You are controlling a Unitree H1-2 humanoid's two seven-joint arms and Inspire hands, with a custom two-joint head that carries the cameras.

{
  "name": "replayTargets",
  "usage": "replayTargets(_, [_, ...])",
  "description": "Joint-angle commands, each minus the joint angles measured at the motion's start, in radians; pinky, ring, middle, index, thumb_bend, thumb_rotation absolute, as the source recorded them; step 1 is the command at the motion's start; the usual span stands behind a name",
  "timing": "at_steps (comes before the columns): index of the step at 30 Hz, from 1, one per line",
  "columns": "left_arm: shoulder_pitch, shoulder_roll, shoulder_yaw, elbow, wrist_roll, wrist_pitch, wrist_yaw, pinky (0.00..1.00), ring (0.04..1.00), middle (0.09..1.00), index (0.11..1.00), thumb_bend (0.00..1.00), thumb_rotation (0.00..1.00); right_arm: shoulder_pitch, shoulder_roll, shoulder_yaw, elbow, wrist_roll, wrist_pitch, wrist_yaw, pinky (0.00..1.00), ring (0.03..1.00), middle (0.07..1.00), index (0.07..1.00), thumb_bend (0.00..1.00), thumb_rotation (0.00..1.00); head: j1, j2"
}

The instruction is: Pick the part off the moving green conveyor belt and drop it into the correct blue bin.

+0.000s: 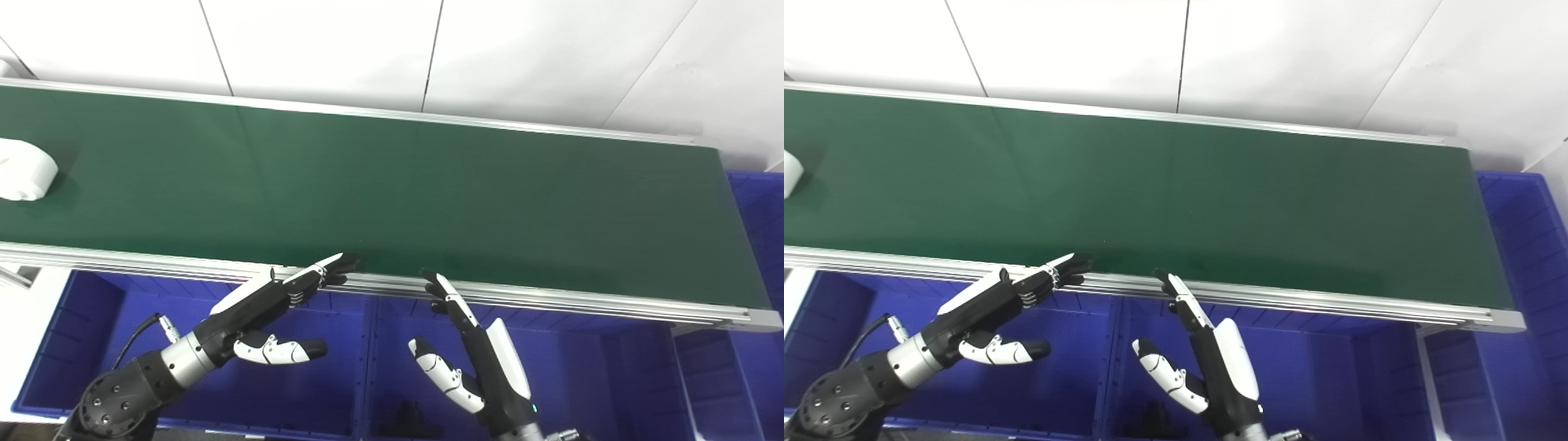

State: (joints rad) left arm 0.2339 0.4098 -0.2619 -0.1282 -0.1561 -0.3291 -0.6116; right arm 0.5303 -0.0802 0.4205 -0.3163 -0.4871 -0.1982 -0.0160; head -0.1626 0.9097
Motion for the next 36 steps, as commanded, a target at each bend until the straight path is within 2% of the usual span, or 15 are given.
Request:
replayTargets(1, [-0.003, 0.012, 0.006, -0.017, -0.018, -0.025, 0.001, 0.95, 0.982, 1.000, 0.988, 0.38, 0.52, 0.010, 0.006, 0.006, -0.029, 0.006, -0.045, -0.010, 0.82, 0.903, 0.944, 0.931, 0.37, 0.84, 0.000, 0.000])
replayTargets(10, [0.000, 0.009, 0.006, -0.026, -0.019, -0.017, 0.004, 0.95, 0.981, 1.000, 0.988, 0.37, 0.48, 0.010, 0.003, 0.005, -0.026, 0.013, -0.046, -0.007, 0.83, 0.906, 0.947, 0.934, 0.36, 0.84, 0.002, 0.000])
replayTargets(21, [-0.006, 0.008, 0.006, -0.024, -0.011, -0.018, 0.006, 0.95, 0.980, 1.000, 0.991, 0.38, 0.51, 0.005, 0.003, 0.004, -0.034, 0.008, -0.037, -0.004, 0.82, 0.897, 0.941, 0.930, 0.37, 0.84, -0.009, 0.004])
replayTargets(36, [-0.004, 0.001, 0.001, -0.020, -0.006, -0.022, 0.009, 0.95, 0.980, 1.000, 0.986, 0.38, 0.49, 0.006, -0.008, 0.000, -0.039, 0.019, -0.039, 0.001, 0.82, 0.899, 0.941, 0.930, 0.37, 0.83, 0.003, 0.004])
